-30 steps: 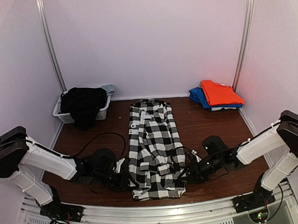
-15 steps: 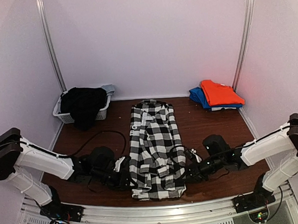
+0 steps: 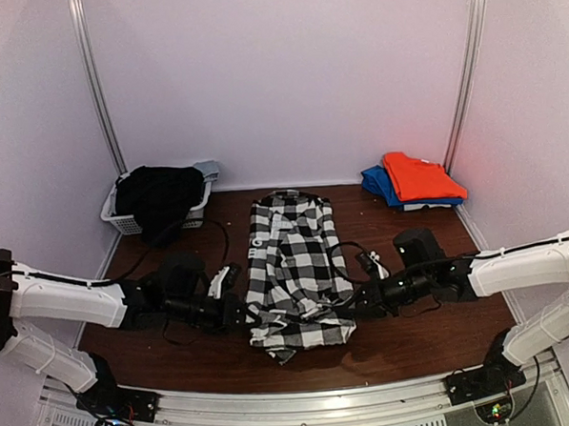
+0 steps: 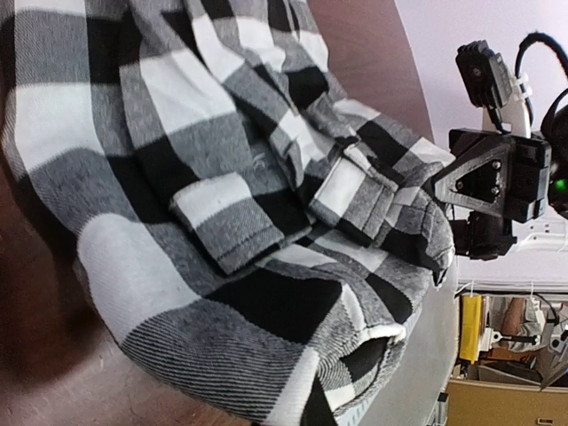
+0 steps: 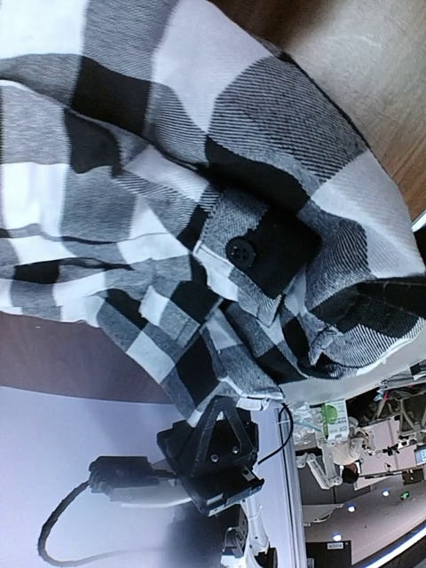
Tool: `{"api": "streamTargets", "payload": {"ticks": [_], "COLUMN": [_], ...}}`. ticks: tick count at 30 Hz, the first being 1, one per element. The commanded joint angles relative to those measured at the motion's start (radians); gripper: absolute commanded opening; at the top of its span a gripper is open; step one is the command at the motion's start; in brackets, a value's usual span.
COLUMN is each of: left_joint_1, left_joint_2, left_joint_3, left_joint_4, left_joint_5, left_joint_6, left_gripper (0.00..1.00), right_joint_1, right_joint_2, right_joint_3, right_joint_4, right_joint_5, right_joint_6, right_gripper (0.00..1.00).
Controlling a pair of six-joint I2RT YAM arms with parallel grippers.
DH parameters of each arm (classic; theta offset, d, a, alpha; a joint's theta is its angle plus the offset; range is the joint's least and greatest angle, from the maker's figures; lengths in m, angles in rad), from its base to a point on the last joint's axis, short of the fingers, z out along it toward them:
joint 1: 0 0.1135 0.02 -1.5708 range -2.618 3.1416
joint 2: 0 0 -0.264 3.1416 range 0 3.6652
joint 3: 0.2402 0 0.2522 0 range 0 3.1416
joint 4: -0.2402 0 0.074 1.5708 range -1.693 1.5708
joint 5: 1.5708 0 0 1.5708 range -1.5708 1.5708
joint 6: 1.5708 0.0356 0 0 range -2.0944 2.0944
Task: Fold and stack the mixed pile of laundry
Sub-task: Pick up the rectangle-folded shirt from the center of the board, then fold the rectangle-folded shirt at the center of the board.
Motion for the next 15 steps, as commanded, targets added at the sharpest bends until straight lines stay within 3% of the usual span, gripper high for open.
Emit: {"api": "streamTargets", "payload": {"ticks": [1,15], "left_joint_1": [0.086,0.247], "left_joint_2": [-0.016,0.276], "left_joint_3": [0.072,0.364], "left_joint_4": [0.009,0.056], "left_joint_5": [0.009,0.109], "left_joint_6": [0.067,0.099], "left_gripper": [0.0,0.0], "right_joint_1": [-0.07,-0.278], "right_joint_2": [0.003,0.276], "right_joint_3": [0.064,0.413], "right_joint_4": [-0.024,-0.097], "right_joint_5": [-0.009,-0.14], "right_joint_6": [-0.077,-0.234], "right_gripper": [0.0,0.0]}}
